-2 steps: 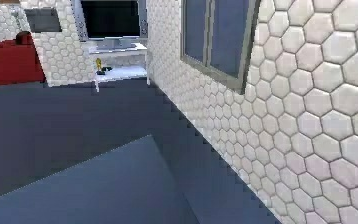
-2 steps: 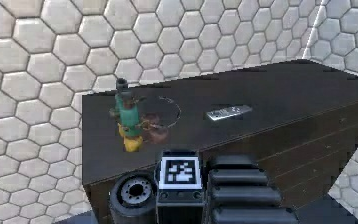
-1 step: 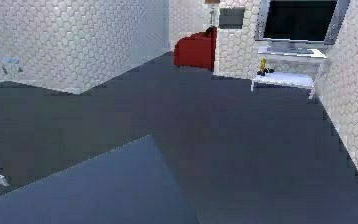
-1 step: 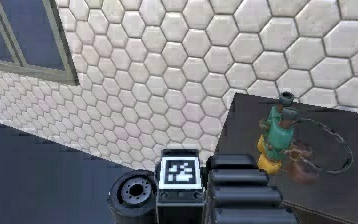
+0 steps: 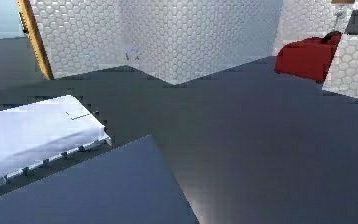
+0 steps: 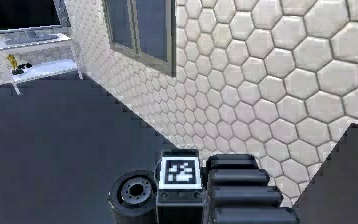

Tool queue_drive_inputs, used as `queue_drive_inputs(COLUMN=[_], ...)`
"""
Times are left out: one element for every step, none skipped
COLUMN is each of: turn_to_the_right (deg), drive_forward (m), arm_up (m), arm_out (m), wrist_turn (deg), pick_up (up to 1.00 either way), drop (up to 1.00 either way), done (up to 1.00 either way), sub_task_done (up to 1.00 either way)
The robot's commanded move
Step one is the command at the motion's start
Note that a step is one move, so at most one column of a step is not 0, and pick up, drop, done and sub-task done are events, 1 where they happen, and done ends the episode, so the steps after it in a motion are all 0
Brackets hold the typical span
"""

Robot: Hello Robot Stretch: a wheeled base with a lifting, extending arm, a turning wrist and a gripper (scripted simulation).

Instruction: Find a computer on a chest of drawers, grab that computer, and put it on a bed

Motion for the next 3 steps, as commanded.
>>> queue_drive_inputs(turn_to_the_right=[0.0, -45.0, -15.0], drive_forward=[0.05, 0.00, 0.00], arm_up=[0.00, 0.00, 0.00], arm_out=[0.00, 0.00, 0.00], wrist_turn=[0.0, 0.0, 0.0], pick_up=[0.00, 0.00, 0.00], drop=[0.00, 0.00, 0.00], done=[0.00, 0.00, 0.00], sub_task_done=[0.00, 0.00, 0.00])
